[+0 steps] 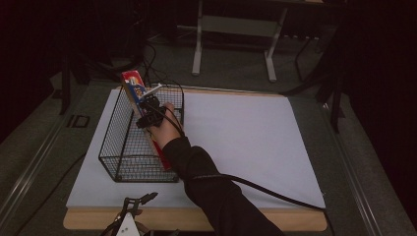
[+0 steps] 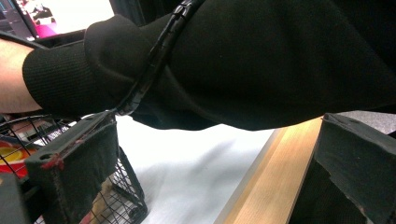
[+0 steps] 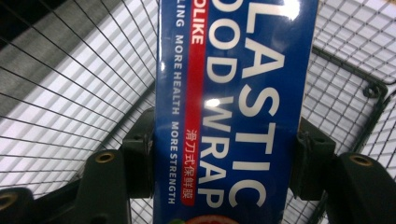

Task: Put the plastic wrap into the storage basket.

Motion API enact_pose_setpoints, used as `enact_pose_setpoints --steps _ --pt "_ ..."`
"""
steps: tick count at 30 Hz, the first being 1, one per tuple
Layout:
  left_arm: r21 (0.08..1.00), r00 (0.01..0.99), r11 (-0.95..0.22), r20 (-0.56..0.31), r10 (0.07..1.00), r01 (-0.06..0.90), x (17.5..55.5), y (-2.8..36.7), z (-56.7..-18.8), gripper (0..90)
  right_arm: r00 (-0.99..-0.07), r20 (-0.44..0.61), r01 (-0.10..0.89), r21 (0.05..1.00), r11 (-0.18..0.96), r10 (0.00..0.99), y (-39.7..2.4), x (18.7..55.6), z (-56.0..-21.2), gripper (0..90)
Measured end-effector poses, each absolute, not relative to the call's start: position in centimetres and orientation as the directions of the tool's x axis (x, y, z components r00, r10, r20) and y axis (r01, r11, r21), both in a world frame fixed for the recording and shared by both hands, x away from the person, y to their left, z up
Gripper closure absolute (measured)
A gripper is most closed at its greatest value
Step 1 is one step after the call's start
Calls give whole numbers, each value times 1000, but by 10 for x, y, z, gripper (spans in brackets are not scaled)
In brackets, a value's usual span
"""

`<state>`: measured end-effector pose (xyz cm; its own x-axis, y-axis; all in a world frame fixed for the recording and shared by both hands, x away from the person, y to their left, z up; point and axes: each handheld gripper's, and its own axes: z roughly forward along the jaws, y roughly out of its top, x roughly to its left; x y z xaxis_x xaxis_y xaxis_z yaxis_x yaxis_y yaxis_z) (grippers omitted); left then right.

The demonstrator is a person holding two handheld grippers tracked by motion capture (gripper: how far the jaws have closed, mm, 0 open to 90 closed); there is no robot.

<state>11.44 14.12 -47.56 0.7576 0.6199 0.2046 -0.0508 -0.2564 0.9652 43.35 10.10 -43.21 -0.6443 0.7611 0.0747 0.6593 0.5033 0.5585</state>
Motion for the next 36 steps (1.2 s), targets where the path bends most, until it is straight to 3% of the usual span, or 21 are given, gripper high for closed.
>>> enact_pose_setpoints --steps 30,33,36 --pt "962 770 -268 205 604 -47 116 139 -477 4 -695 67 612 578 540 716 89 432 -429 314" --pt "962 771 -269 206 602 -47 117 138 -477 4 -704 67 591 607 531 707 84 428 -418 298" --pt "962 773 -270 206 600 -47 117 138 -477 4 -734 82 570 614 546 674 79 425 -411 226"
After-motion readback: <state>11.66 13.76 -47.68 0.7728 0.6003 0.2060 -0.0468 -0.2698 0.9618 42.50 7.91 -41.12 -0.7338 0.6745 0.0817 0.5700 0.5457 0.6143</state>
